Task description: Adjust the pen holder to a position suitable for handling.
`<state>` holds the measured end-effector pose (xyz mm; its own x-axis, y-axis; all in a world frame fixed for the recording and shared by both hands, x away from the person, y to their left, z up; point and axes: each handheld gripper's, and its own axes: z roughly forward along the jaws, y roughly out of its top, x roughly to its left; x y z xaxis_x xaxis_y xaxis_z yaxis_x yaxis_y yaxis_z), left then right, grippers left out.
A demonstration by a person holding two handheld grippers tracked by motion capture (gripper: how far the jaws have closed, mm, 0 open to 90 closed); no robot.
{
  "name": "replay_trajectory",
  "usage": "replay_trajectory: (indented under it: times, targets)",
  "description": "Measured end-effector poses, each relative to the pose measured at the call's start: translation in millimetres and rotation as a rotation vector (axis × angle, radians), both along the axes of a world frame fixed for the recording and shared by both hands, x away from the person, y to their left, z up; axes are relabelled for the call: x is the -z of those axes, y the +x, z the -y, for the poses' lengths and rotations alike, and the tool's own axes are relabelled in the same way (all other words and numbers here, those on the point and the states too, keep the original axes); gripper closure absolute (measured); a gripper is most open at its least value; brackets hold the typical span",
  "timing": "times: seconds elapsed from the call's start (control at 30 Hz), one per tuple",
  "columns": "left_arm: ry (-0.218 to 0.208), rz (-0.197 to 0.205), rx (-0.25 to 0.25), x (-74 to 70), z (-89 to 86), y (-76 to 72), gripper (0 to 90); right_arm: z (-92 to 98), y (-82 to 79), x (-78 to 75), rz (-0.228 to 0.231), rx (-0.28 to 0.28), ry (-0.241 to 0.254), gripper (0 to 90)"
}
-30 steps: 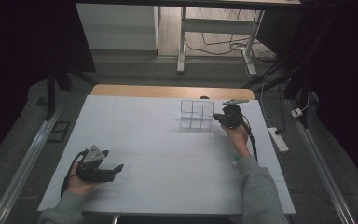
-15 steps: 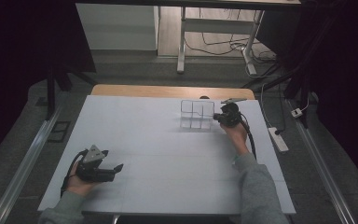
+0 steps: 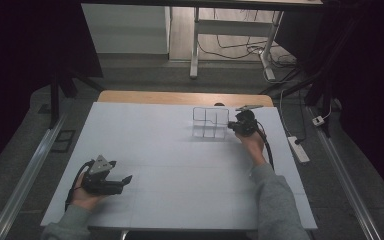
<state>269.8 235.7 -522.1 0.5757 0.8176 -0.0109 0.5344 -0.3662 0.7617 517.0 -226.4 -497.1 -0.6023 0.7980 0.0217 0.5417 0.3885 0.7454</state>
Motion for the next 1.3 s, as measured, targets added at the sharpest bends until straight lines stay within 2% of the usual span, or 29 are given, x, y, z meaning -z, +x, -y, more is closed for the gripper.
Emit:
replay_trajectory:
  times: [0.73,0.97,1.3]
  targets:
    - [-0.002,0.0,0.004,-0.2,-1.0,-0.2,18.1,-32.6,1.1,1.7,-0.007,-0.042,-0.001,89.3]
    - [-0.001,0.0,0.004,0.0,-1.0,-0.1,18.1,-49.7,-1.8,1.6,-0.006,-0.08,-0.014,89.3]
    - [-0.002,0.002,0.003,-0.6,-1.4,-0.7,18.1,-64.4,-5.8,2.8,-0.003,-0.113,-0.01,89.3]
